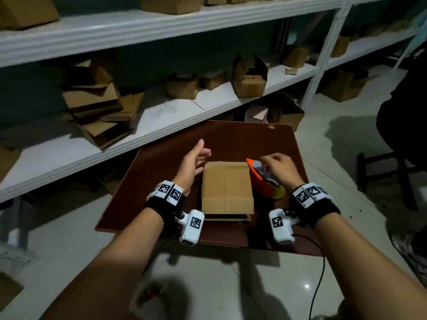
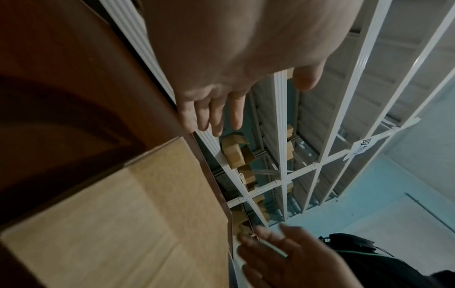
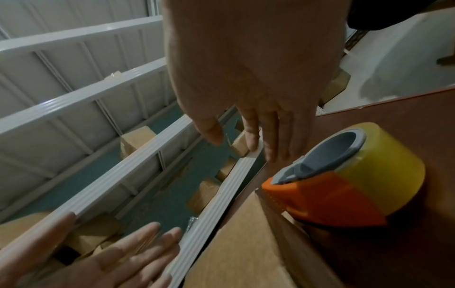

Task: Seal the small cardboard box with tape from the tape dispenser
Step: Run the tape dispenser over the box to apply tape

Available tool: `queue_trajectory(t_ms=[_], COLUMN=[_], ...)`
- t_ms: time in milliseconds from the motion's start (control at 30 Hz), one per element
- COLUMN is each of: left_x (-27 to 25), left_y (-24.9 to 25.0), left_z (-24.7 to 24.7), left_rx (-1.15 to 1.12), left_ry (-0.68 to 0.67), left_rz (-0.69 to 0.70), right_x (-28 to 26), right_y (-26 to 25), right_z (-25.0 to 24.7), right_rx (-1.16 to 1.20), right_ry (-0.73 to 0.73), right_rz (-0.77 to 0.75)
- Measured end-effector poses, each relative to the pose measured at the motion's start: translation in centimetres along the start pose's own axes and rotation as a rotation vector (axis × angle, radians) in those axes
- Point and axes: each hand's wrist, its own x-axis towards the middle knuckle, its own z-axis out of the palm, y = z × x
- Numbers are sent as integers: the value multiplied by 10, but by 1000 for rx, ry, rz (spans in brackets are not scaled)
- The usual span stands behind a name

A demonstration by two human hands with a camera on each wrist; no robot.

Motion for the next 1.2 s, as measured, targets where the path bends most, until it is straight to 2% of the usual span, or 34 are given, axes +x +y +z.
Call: queue_trajectory(t_ms=[100, 233, 333, 467, 700, 833, 900, 1000, 1100, 1200], left_x=[8, 25, 42, 60, 77, 78, 76, 71, 65, 54], left_y=[0, -9, -20, -26, -34, -31, -23, -9, 2, 9], left_z=[-2, -3, -4, -1, -3, -4, -3, -4, -9, -11], left_rx=[44, 193, 279, 376, 573, 568, 513, 468, 463, 551], left_ry=[22, 29, 54, 49, -45, -23, -8, 44, 84, 34], left_rz=[22, 42, 10, -58, -179, -132, -62, 64, 182, 331], right_x=[-3, 0, 4, 15, 19, 15, 16, 21, 28, 24], right_y=[-1, 1, 2, 11, 10, 12, 9, 3, -1, -14], right_z=[1, -4, -13, -14, -8, -5, -7, -15, -29, -44], right_rx=[-200, -329, -427, -502, -682, -801, -783, -656, -357, -67], right_ry=[-77, -76, -64, -142, -232, -295, -294, -182, -5, 123], right_rz=[46, 76, 84, 101, 80, 50, 30, 60, 136, 207])
